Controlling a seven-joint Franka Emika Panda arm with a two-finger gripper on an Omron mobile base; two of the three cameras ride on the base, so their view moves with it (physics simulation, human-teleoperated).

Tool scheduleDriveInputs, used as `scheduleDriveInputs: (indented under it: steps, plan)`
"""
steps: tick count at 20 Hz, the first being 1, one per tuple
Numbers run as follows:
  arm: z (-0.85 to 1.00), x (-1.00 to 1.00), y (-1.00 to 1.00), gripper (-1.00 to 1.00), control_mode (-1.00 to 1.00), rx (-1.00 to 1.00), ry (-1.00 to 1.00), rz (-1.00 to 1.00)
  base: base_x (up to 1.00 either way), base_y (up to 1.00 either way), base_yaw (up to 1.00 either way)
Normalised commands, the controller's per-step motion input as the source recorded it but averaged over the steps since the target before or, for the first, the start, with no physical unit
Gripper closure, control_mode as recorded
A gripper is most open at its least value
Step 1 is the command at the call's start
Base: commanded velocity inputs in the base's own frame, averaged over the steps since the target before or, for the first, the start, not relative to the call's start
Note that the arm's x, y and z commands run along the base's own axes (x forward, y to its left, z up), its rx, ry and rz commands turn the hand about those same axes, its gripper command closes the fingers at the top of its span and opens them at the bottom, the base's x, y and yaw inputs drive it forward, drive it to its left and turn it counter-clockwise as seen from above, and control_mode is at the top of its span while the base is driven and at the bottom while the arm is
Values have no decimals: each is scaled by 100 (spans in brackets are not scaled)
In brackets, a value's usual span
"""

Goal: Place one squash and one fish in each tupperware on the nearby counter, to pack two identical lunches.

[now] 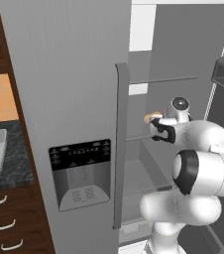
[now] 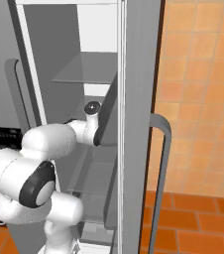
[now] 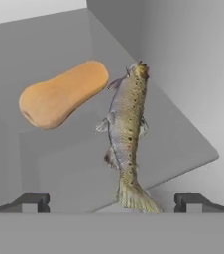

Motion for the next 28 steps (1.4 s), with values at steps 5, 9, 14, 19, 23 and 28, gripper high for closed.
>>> scheduleDriveInputs:
  steps: [5,9,14,19,23,28]
  plan:
    - [-22,59,-22,-100,-100,0,0,-1,0,0,0]
    - [-24,57,-29,-100,-100,0,0,0,0,0,0]
    - [-31,54,-26,-100,-100,0,0,0,0,0,0]
    - [-53,26,-15,100,-100,0,-1,0,0,0,0]
    - [-69,-48,0,100,-100,0,0,-2,0,0,0]
    - [-19,-100,27,100,-100,2,0,-2,0,0,0]
